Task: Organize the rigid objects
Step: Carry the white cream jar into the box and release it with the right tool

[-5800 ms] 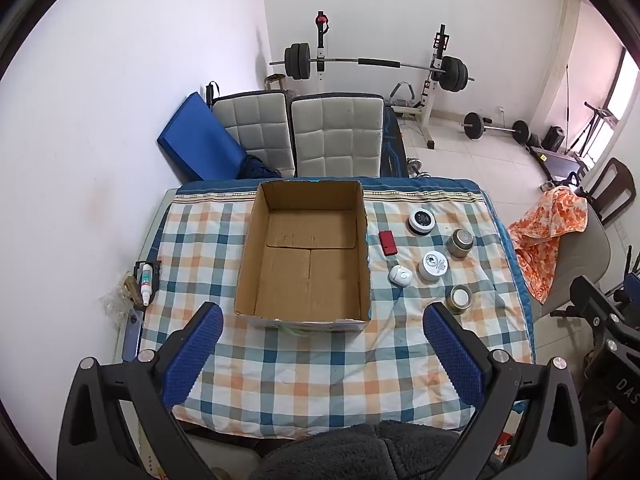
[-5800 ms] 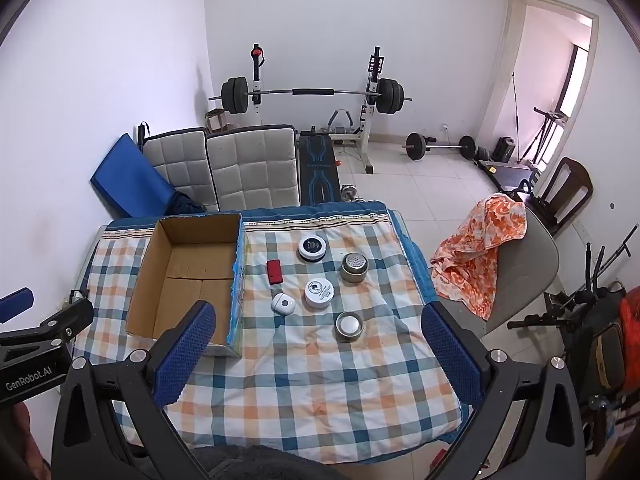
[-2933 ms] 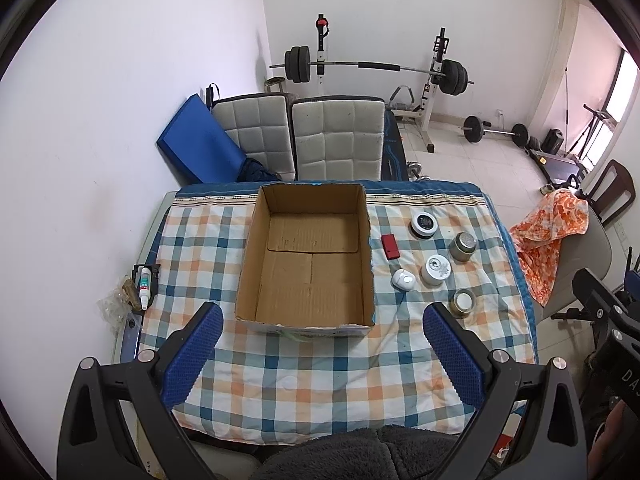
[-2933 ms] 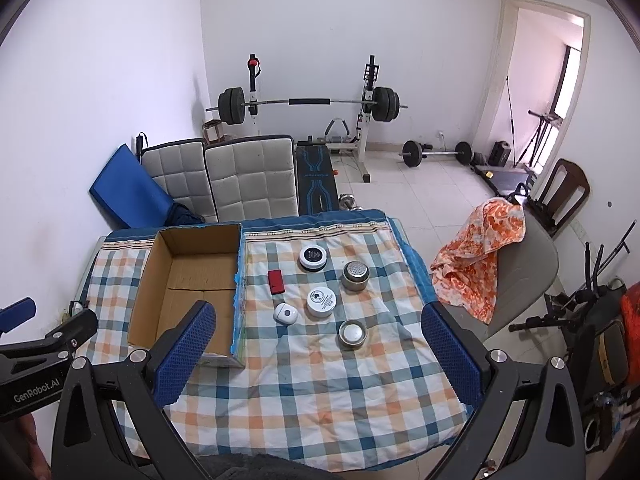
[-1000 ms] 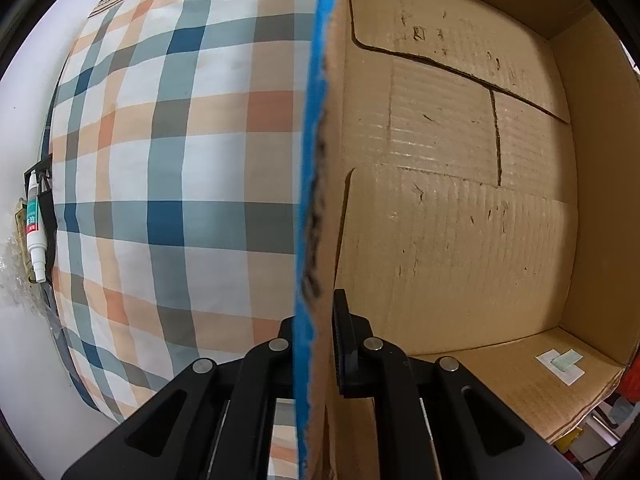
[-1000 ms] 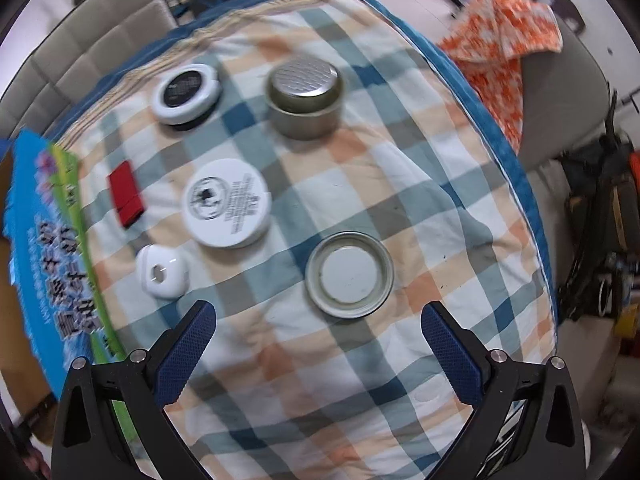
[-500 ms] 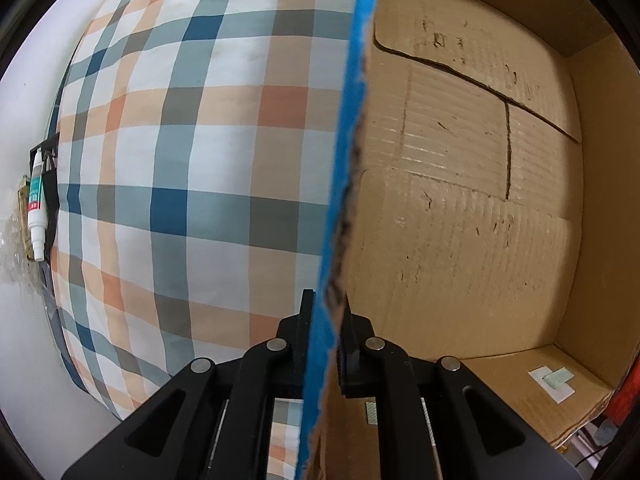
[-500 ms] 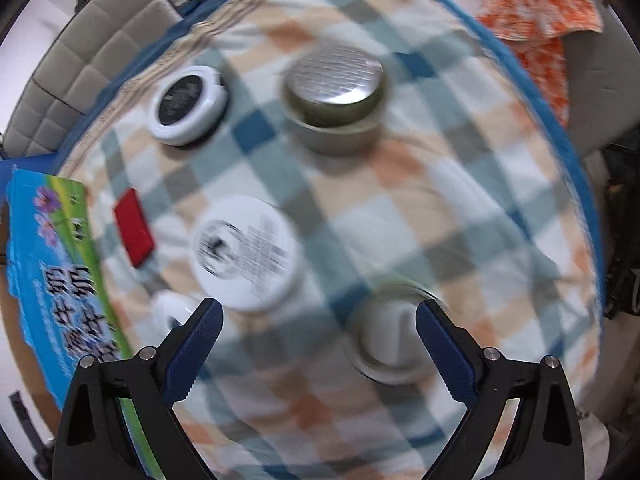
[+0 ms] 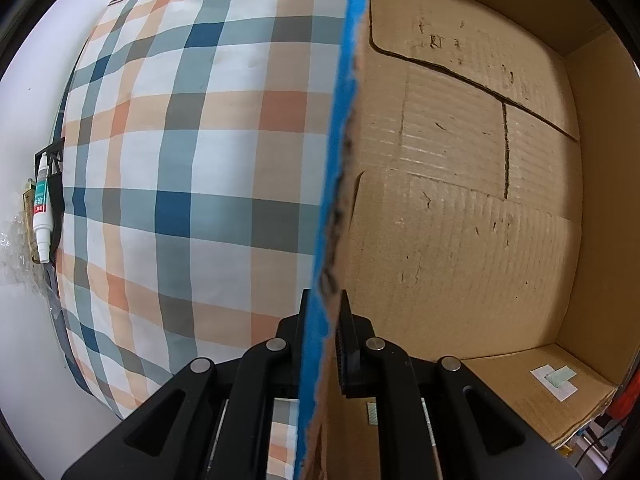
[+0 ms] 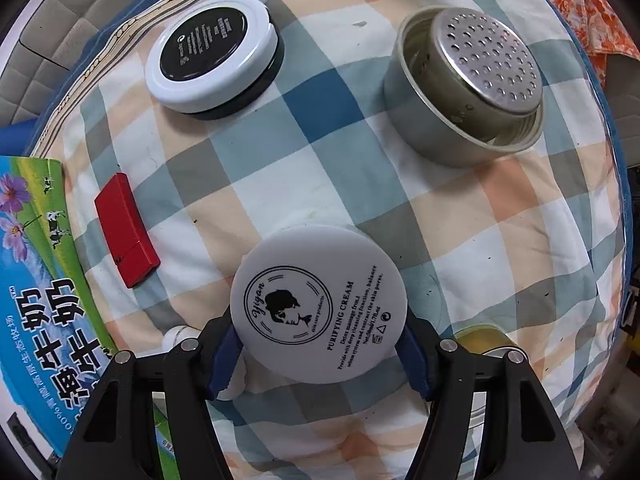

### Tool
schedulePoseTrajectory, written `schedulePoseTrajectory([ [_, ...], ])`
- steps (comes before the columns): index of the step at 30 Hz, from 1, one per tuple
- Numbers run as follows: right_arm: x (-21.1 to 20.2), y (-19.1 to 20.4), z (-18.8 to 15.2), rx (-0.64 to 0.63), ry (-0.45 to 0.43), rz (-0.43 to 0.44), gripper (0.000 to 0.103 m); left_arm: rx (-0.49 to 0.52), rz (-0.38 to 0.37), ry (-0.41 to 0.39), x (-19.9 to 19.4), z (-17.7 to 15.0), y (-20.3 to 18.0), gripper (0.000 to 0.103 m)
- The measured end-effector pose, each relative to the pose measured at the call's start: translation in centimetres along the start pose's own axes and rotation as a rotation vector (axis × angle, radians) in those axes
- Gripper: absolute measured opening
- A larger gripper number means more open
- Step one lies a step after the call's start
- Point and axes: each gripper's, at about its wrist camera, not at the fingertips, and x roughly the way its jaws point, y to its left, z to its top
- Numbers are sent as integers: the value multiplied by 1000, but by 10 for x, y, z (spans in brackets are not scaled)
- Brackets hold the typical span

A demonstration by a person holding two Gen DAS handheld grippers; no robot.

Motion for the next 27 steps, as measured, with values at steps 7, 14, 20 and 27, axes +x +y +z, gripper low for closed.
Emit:
schedulePoseTrajectory([
  [7, -15, 15, -15, -38, -34, -38, 69, 35, 2, -8, -5, -3, -8, 5],
  [14, -71, 39, -40, -76, -108, 22, 69, 85, 12, -7, -10, -3, -16, 5],
  [20, -134, 57, -67, -148, -179, 105, 69, 98, 0, -20, -18, 4, -18, 5],
  [27, -186, 116, -104, -302, -223, 228, 69, 105, -17, -27, -25, 11, -17, 5],
])
